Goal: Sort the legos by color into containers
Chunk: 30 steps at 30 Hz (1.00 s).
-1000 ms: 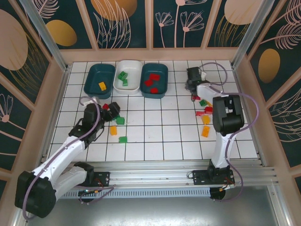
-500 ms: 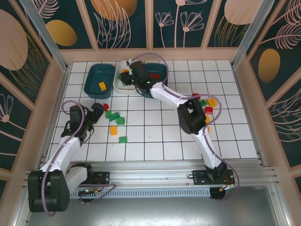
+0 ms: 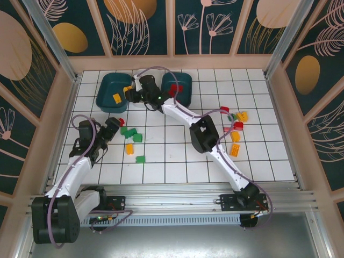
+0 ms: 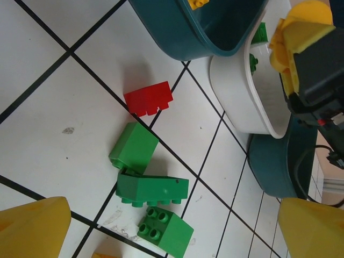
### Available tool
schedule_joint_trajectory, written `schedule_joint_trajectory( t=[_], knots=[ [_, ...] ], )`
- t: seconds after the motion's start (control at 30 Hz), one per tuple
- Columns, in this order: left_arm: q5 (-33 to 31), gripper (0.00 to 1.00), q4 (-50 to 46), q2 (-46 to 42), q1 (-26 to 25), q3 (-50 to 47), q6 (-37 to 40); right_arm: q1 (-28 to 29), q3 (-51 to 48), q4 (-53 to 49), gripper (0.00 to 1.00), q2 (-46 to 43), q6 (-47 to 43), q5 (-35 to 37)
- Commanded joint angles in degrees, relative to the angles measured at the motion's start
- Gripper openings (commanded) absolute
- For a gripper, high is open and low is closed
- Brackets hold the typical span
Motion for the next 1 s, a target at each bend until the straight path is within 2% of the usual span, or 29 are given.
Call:
schedule_joint_trajectory(
  t=[0.0, 0.1, 0.2, 0.23, 0.27, 0.3, 0.37, 0.57, 0.7, 0.77, 0.87, 0.9, 0.97],
  knots=[
    [1.5, 0.98, 0.1, -0.7, 0.5, 0.0, 0.8, 1.9, 3.1, 3.0, 0.2, 1.8, -1.8, -1.8],
    [2.3, 0.98, 0.2, -1.0, 0.5, -0.3, 1.0, 2.4, 3.3, 4.1, 0.24, 2.6, -1.8, -0.8],
    [3.0, 0.99, -0.3, -1.3, 0.5, -0.2, 1.3, 2.1, 3.7, 4.7, 0.33, 3.5, -0.8, 1.6],
    [3.0, 0.99, -0.5, -1.6, 0.4, -0.3, 1.4, 2.1, 3.9, 5.3, 0.44, 3.8, -0.2, 2.3],
    [2.9, 0.99, -0.6, -1.9, 0.5, -0.2, 1.6, 2.2, 4.2, 6.0, 0.6, 4.1, 0.1, 3.5],
    [2.9, 0.99, -0.7, -2.0, 0.5, -0.1, 1.8, 2.3, 4.9, 6.0, 0.72, 4.4, 0.1, 4.9],
    [3.0, 0.98, -1.2, -2.0, 0.5, 0.3, 2.1, 2.6, 6.5, 5.7, 0.82, 4.8, -1.2, 6.4],
    [2.5, 0.98, -1.7, -2.8, 0.5, 1.4, 2.5, 2.7, 6.2, 3.4, 0.86, -0.1, -2.8, 8.6],
    [1.2, 0.98, -1.0, -2.6, 0.4, 1.4, 3.4, 2.8, 2.3, 0.3, 0.77, -7.5, -4.0, 11.2],
    [0.5, 0.98, -0.1, -1.2, 0.5, 0.9, 4.2, 2.8, -4.6, 0.9, 0.76, -13.8, -4.5, 14.9],
    [0.2, 0.93, -0.1, 2.4, 0.1, 1.0, 6.4, 2.1, -18.0, 2.1, 0.75, -23.5, -3.8, 19.6],
    [-0.4, 0.92, -0.9, 3.3, -0.7, 1.6, 7.1, 1.7, -22.1, 2.3, 0.74, -26.2, -3.4, 20.4],
    [-5.5, 0.92, -3.4, 4.2, -4.9, 3.0, 8.9, 0.7, -34.2, 4.6, 0.73, -33.7, -2.5, 22.6]
  ],
)
